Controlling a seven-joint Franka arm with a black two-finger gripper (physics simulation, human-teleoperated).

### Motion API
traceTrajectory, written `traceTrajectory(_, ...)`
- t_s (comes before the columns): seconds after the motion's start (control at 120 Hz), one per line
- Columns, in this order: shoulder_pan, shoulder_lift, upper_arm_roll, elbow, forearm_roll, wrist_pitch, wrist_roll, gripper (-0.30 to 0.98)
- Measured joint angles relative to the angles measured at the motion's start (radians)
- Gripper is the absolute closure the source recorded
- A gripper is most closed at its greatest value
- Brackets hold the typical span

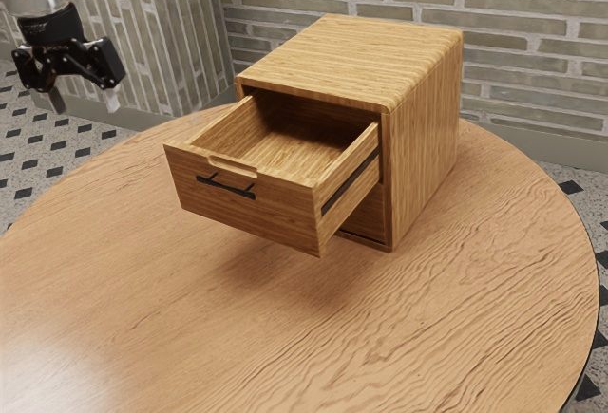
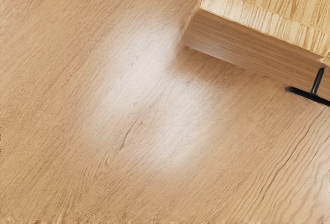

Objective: Push the drawer handle with one arm to close the drawer

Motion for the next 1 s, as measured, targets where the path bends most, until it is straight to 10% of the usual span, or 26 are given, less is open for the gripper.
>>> traceTrajectory(0.233,-0.010,-0.006,-0.051,-0.021,-0.012,-0.041,-0.154,0.01)
traceTrajectory(0.567,-0.005,0.090,-0.096,-0.326,0.020,0.197,-0.226,0.66)
traceTrajectory(1.0,-0.028,-0.010,-0.232,-0.472,0.060,0.487,0.007,0.78)
